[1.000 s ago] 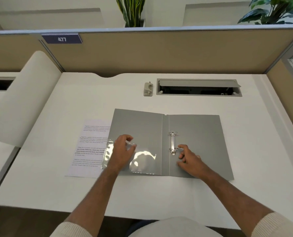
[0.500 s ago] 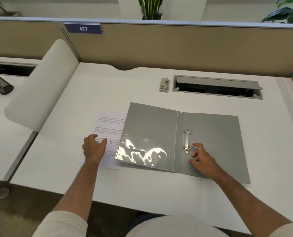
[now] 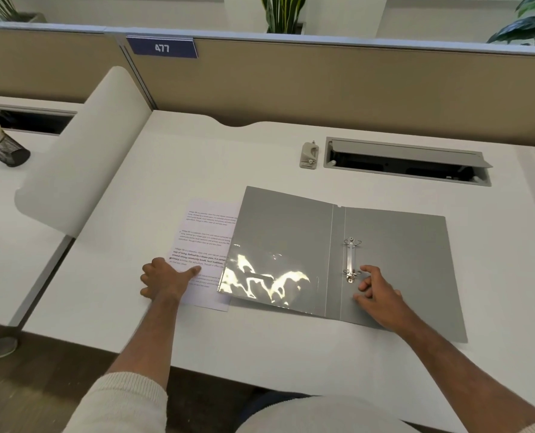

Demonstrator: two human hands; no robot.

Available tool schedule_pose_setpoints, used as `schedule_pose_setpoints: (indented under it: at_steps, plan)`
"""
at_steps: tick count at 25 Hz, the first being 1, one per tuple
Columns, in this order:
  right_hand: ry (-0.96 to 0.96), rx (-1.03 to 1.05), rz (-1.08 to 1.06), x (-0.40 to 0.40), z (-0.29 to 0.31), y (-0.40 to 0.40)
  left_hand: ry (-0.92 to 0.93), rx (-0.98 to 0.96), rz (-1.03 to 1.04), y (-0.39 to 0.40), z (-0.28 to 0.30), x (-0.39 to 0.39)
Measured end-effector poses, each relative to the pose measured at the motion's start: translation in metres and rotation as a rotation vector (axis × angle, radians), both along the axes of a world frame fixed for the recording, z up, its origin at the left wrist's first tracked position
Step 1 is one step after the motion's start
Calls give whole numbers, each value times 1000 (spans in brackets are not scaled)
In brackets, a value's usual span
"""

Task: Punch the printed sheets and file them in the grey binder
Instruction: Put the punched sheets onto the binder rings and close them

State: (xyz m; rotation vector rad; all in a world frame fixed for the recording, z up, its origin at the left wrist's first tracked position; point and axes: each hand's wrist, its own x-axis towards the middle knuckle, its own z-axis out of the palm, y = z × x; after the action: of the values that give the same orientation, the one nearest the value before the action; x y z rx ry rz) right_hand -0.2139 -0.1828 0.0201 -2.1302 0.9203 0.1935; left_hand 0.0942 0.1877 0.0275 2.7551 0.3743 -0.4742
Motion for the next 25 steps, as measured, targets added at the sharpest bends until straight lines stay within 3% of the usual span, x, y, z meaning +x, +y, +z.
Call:
schedule_pose_setpoints:
  at_steps: [8, 13, 25]
  plan:
    - [1, -12, 23, 0, -3, -2, 76, -144, 60, 1, 0, 12]
    - [2, -4, 28, -1, -3, -3, 104, -259, -29, 8, -6, 20]
    - [-13, 41, 29, -2, 0, -4, -184, -347, -251, -42, 99, 24]
